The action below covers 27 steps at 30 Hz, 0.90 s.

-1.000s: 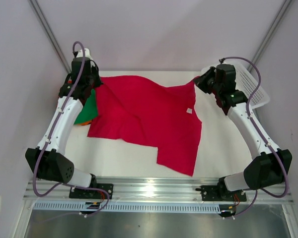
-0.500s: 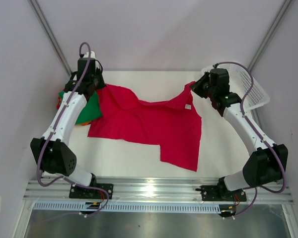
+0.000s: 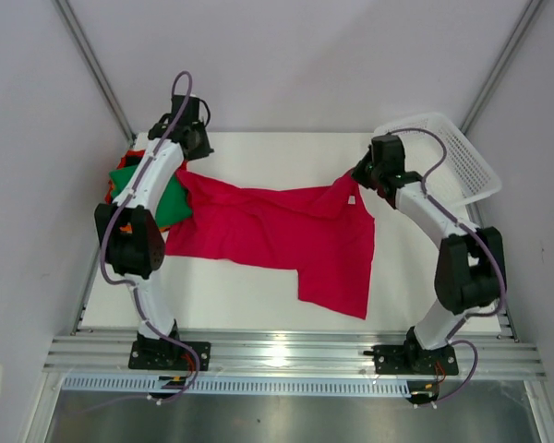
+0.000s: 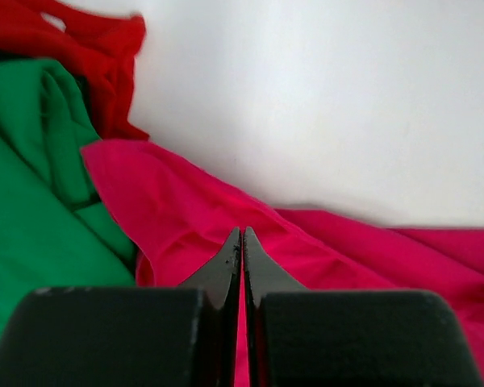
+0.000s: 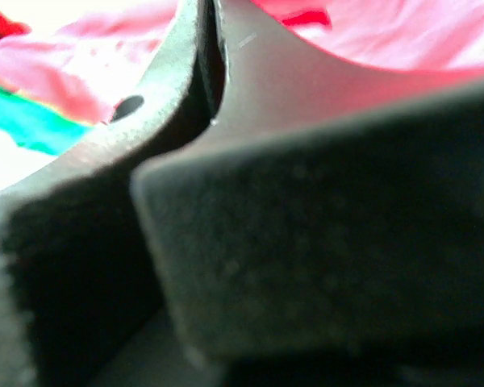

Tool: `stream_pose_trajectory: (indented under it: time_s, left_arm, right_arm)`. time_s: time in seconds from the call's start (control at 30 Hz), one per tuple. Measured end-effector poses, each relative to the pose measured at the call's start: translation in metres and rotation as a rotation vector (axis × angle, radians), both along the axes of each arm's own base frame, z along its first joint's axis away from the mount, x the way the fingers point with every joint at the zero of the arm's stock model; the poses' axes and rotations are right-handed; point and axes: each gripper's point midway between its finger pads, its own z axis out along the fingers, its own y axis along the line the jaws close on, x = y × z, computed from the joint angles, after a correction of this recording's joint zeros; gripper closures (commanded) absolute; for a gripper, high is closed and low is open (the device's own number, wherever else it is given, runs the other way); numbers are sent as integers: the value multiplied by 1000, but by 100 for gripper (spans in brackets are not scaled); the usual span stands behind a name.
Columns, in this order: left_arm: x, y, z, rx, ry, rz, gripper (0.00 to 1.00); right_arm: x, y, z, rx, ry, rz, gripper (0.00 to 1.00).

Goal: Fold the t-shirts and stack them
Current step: Flatten out the tshirt

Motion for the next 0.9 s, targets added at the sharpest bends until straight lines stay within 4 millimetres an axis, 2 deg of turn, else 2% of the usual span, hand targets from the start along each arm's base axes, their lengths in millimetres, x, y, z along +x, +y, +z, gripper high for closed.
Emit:
stream_pose_trajectory:
  time_s: [0.13,0.2,0.23,0.33,0.43,0.57,0.63,0.7,0.73,0.83,0.9]
  left_arm:
    - [-12,-8,-26,-41,90,3,97]
    - [-20,-13,-33,-63,104,-3,95]
    - [-26,-16,-36,-74,114,-9,95]
    - [-51,-31,-44,-89,148,-46,92]
    - [-74,-54,-42,-93,145,-109,91]
    - [-107,-75,-27,-105,102,-187,87]
    - [-121,-76,-13,-114,68,-209,74]
    - [-126,-74,5,-124,22,-213,63]
    - [-128,-73,17,-131,-9,-214,63]
    - [-135,-71,45,-156,-89,-225,51]
    - [-141,-73,53,-174,-114,-239,45]
  right_arm:
    - [14,-1,-54,-31,84,-10,99]
    - [19,1,-74,-40,119,-11,86]
    - [22,2,-83,-43,136,-12,75]
    - [28,4,-97,-41,156,-18,60]
    - [25,9,-96,-44,131,-12,59]
    - [-3,22,-77,-68,83,35,58]
    - [-19,28,-52,-77,37,61,58]
    - [-35,32,-18,-68,-22,80,58]
    - [-42,32,1,-60,-55,83,56]
    - [-68,25,51,-24,-139,81,55]
    - [-88,21,66,-2,-163,84,56]
